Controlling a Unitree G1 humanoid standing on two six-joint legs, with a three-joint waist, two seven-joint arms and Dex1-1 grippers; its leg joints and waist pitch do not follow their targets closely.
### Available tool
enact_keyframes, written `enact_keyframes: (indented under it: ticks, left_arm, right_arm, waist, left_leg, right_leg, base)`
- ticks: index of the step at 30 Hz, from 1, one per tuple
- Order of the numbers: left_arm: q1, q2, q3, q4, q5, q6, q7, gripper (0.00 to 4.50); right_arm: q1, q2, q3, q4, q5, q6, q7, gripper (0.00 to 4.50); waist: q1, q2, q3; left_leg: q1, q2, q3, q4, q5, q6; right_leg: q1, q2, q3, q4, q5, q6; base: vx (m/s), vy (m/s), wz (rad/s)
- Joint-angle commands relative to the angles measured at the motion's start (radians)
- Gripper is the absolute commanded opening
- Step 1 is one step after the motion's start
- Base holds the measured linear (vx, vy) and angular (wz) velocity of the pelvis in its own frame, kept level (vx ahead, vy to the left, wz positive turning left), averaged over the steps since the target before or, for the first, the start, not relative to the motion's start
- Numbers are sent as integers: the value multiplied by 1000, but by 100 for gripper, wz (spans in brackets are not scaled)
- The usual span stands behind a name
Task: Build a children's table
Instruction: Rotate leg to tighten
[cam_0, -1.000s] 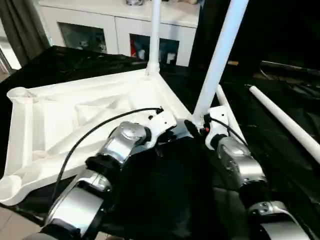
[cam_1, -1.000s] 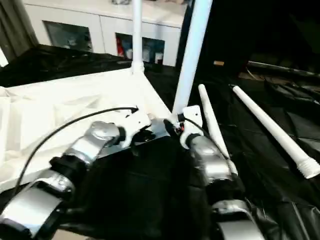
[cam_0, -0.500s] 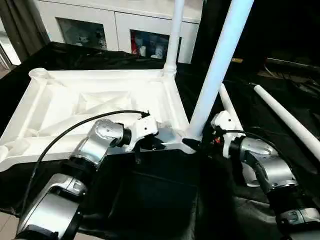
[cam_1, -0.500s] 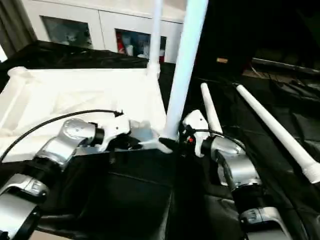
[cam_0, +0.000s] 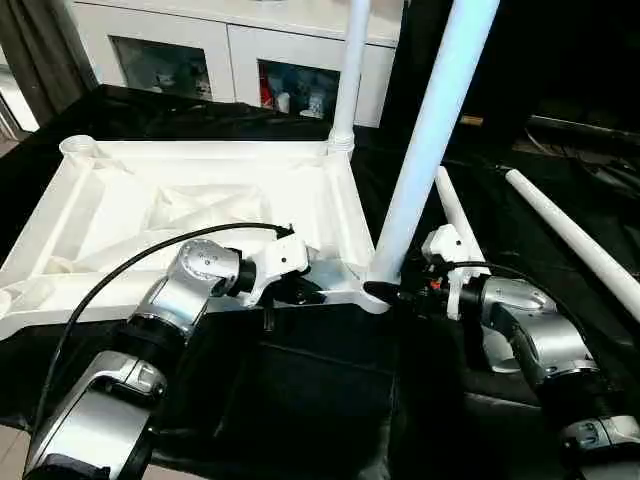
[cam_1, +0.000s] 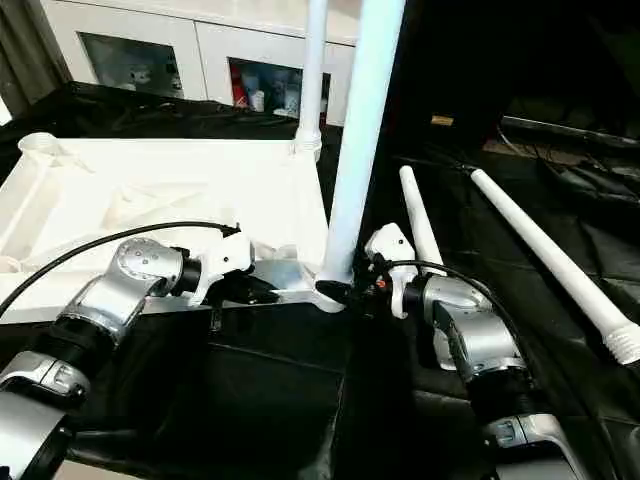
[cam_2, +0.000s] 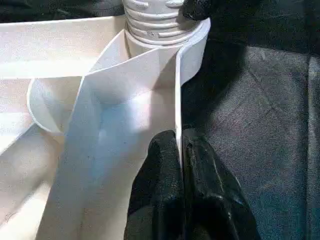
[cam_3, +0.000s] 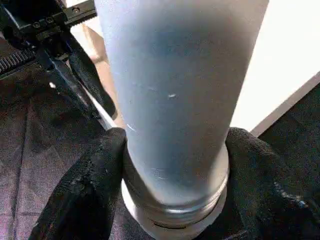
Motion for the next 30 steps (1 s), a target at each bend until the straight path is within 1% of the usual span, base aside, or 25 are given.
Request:
enact_keyframes:
  ticks: [1, 2, 3, 4, 5, 7, 8, 9, 10, 11, 12, 13, 14, 17, 18, 19, 20, 22, 23, 24, 25, 27, 28, 29, 30]
  left_arm:
    - [13, -27, -2, 35, 12, 9, 64, 0]
    - [0, -45, 5, 59, 24, 19, 120, 0]
    - [-2, -48, 7, 64, 26, 21, 129, 0]
    - [-9, -61, 11, 76, 29, 28, 158, 0]
    - [-18, -78, 16, 91, 35, 46, 198, 0]
    - [-40, -126, 27, 123, 47, 87, 302, 0]
    - [-49, -149, 32, 135, 51, 105, 346, 0]
    - [-57, -172, 36, 144, 52, 123, 383, 0]
    - [-64, -194, 38, 152, 53, 135, 414, 0]
    - [-69, -224, 33, 155, 54, 145, 436, 0]
    - [-69, -249, 25, 152, 57, 149, 444, 0]
    - [-68, -267, 16, 146, 58, 149, 444, 0]
    - [-64, -285, 6, 139, 62, 143, 431, 0]
    - [-62, -291, 0, 135, 64, 138, 420, 0]
    - [-62, -291, -2, 136, 65, 136, 417, 0]
    - [-62, -289, -2, 138, 66, 135, 416, 0]
    - [-61, -274, 1, 140, 67, 128, 407, 0]
    - [-59, -256, 1, 140, 67, 117, 394, 0]
    - [-60, -246, 6, 141, 66, 119, 390, 0]
    - [-60, -246, 6, 141, 66, 119, 390, 0]
    - [-59, -234, 9, 140, 65, 117, 380, 0]
    - [-59, -212, 14, 141, 66, 113, 364, 0]
    - [-57, -195, 14, 137, 63, 103, 339, 0]
    - [-53, -172, 13, 130, 58, 89, 299, 0]
    - [-51, -165, 13, 126, 56, 85, 285, 0]
  right_arm:
    - [5, 28, -14, 15, -17, -4, -80, 271]
    - [-5, 51, -27, 55, -43, -14, -163, 270]
    - [-7, 55, -29, 64, -48, -15, -180, 270]
    - [-13, 70, -36, 89, -62, -19, -232, 270]
    - [-20, 89, -47, 116, -71, -12, -293, 270]
    - [-35, 145, -76, 166, -80, 11, -441, 270]
    - [-42, 171, -93, 181, -75, 26, -498, 270]
    - [-47, 198, -101, 190, -70, 36, -539, 270]
    - [-53, 220, -105, 197, -70, 39, -574, 270]
    - [-61, 255, -106, 206, -72, 44, -616, 269]
    - [-68, 281, -102, 213, -80, 43, -652, 269]
    - [-76, 302, -95, 221, -91, 40, -681, 269]
    - [-86, 322, -81, 235, -101, 26, -692, 269]
    - [-90, 331, -76, 241, -101, 11, -678, 269]
    - [-91, 334, -78, 241, -96, 7, -670, 325]
    - [-92, 336, -83, 241, -94, 5, -670, 325]
    - [-91, 328, -92, 231, -81, 6, -650, 339]
    - [-88, 312, -89, 219, -81, -3, -625, 345]
    - [-88, 297, -86, 210, -87, -15, -606, 374]
    - [-88, 297, -86, 210, -88, -15, -605, 374]
    - [-86, 282, -84, 200, -84, -19, -576, 374]
    - [-79, 250, -76, 177, -78, -20, -513, 374]
    - [-71, 222, -67, 156, -70, -23, -454, 374]
    - [-60, 187, -57, 128, -57, -26, -381, 374]
    - [-57, 176, -55, 119, -52, -27, -359, 374]
  waist:
    - [3, -11, -54]
    - [1, -8, -50]
    - [-3, -9, -48]
    - [-5, -10, -48]
    - [-7, -8, -47]
    - [-13, -8, -43]
    - [-17, -7, -43]
    - [-15, -8, -43]
    - [-13, 2, -43]
    - [-16, -5, -43]
    - [-15, -5, -44]
    - [-15, 4, -44]
    - [-17, -2, -44]
    - [-14, -1, -46]
    - [-13, 10, -46]
    - [-16, 5, -47]
    - [-15, 5, -47]
    - [-15, 5, -47]
    - [-14, 3, -48]
    - [-13, 4, -48]
    - [-14, 1, -48]
    - [-11, 1, -48]
    - [-7, -1, -48]
    - [-8, -3, -49]
    - [-7, -3, -49]
  left_leg:
    - [16, 59, -19, -55, -143, 90]
    - [15, 58, -20, -58, -165, 77]
    - [18, 58, -21, -62, -207, 52]
    - [18, 58, -23, -63, -223, 39]
    - [19, 58, -24, -65, -235, 28]
    - [23, 57, -26, -68, -289, 4]
    - [26, 57, -29, -71, -321, -17]
    - [26, 56, -31, -71, -323, -18]
    - [26, 56, -31, -72, -323, -18]
    - [24, 54, -31, -72, -331, -15]
    - [23, 54, -31, -73, -327, -13]
    - [24, 55, -32, -74, -324, -16]
    - [21, 53, -31, -74, -320, -16]
    - [20, 53, -31, -73, -322, -2]
    - [20, 53, -32, -74, -320, 1]
    - [19, 52, -31, -75, -320, 3]
    - [19, 53, -31, -75, -323, 6]
    - [18, 53, -31, -75, -327, 9]
    - [18, 53, -31, -75, -323, 11]
    - [18, 54, -31, -75, -318, 12]
    - [17, 54, -29, -74, -312, 16]
    - [16, 53, -29, -73, -300, 26]
    - [16, 53, -29, -71, -286, 33]
    - [14, 55, -28, -70, -277, 43]
    - [14, 54, -27, -70, -271, 48]
  right_leg:
    - [37, -60, 38, -54, -65, -284]
    - [33, -59, 38, -58, -103, -278]
    - [30, -59, 38, -66, -171, -265]
    - [31, -61, 38, -67, -200, -258]
    - [30, -62, 38, -69, -224, -251]
    - [24, -61, 39, -78, -306, -228]
    - [19, -62, 41, -84, -359, -210]
    - [20, -63, 40, -86, -370, -203]
    - [19, -62, 41, -87, -363, -196]
    - [19, -60, 41, -90, -363, -189]
    - [20, -60, 41, -90, -362, -187]
    - [17, -62, 43, -89, -353, -187]
    - [20, -59, 41, -90, -346, -183]
    - [21, -61, 41, -92, -340, -178]
    - [22, -61, 41, -91, -330, -177]
    - [22, -58, 41, -91, -313, -179]
    - [22, -58, 41, -91, -311, -181]
    - [23, -58, 40, -91, -312, -183]
    - [24, -59, 40, -91, -310, -183]
    - [24, -60, 40, -90, -302, -185]
    - [24, -59, 41, -89, -291, -190]
    - [27, -61, 40, -89, -294, -190]
    - [29, -61, 39, -89, -282, -187]
    - [29, -61, 40, -87, -267, -191]
    - [30, -61, 39, -86, -259, -194]
  base:
    - [0, 0, 0]
    - [0, 0, 0]
    - [0, 0, 0]
    - [0, 0, 0]
    - [0, 0, 0]
    - [0, 0, 0]
    - [0, 0, 0]
    - [0, 0, 0]
    - [0, 0, 0]
    - [0, 0, 0]
    - [0, 0, 0]
    - [0, 0, 0]
    - [0, 0, 0]
    - [0, 0, 0]
    - [0, 0, 0]
    - [0, 0, 0]
    - [0, 0, 0]
    - [0, 0, 0]
    - [0, 0, 0]
    - [0, 0, 0]
    - [0, 0, 0]
    - [0, 0, 0]
    - [0, 0, 0]
    - [0, 0, 0]
    - [0, 0, 0]
